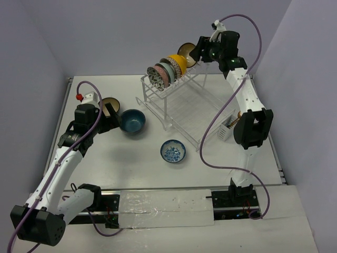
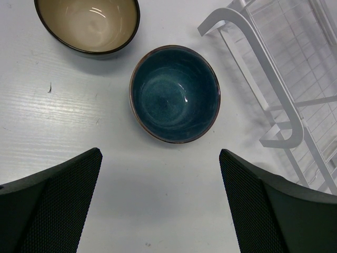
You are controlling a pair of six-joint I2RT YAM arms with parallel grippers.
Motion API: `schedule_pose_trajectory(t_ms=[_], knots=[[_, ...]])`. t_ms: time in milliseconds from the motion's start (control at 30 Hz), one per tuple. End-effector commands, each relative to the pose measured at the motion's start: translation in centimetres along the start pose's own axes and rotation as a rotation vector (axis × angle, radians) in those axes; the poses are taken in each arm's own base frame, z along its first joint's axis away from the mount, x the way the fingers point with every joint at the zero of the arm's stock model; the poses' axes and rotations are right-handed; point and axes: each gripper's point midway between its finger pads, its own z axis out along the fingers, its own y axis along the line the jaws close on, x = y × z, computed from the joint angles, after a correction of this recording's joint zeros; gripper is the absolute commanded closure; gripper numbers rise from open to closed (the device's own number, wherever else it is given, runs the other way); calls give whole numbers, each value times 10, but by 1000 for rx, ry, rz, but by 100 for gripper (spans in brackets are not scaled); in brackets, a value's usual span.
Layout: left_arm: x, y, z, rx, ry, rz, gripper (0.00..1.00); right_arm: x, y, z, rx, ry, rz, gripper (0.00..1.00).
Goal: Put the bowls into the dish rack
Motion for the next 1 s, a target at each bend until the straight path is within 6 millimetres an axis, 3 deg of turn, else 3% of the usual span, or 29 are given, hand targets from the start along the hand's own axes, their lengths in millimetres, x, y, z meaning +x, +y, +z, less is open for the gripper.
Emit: schedule_pose_trajectory(t_ms=[0,333,967], knots=[[-4,-2,2,19,-17,9,1,-23,14,0,-73,-57,-35,31],[-4,-2,2,18,-20,12,1,-20,33,-1,-189,-42,-75,41],[-6,-5,1,31,-25,11,2,-21,60,-26,-252,-78,-261,56]])
